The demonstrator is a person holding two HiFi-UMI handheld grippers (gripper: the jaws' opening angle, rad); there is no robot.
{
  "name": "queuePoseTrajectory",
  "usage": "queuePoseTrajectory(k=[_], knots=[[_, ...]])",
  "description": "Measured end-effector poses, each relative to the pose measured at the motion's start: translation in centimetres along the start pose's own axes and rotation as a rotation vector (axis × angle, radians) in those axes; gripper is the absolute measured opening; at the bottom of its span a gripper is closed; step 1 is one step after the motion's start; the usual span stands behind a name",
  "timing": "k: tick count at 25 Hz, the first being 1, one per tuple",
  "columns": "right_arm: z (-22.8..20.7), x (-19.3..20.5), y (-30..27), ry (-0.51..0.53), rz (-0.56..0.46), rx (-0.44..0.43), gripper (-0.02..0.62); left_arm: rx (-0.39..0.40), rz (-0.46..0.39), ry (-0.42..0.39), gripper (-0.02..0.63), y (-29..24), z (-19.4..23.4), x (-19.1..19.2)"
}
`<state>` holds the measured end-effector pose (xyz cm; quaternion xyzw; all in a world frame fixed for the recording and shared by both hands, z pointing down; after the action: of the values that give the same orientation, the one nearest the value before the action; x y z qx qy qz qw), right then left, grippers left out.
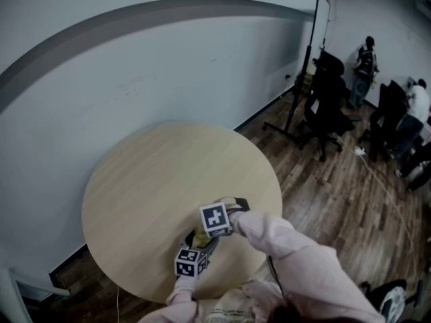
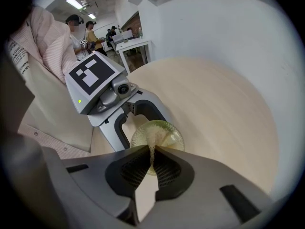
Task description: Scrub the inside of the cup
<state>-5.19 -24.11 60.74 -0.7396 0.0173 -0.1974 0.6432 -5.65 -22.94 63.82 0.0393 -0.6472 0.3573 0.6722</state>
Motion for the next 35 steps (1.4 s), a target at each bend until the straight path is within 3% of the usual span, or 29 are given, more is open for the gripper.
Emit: queuePoseTrajectory(k=[14, 35], knots=[[-0.33, 0.23, -0.54, -0.157, -0.029, -0.066, 0.027, -0.003, 0.002, 0.009, 0.357, 0.08, 0.06, 0.12], [0.18, -0.34, -0.45, -0.456, -0.135, -0.244, 0.028, -0.018, 0.013, 0.010, 0.356, -0.21, -0.10, 0.17]])
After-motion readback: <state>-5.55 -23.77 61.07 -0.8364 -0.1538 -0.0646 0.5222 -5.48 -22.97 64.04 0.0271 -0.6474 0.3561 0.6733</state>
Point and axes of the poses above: the fingertips, and each gripper's own axes: y backward along the fingers, z to its left, x out of its underside, the point moved 3 cm from there along y, backward along the fingers, and after that the axes turned 2 degrees about -x, right-handed, at the moved point
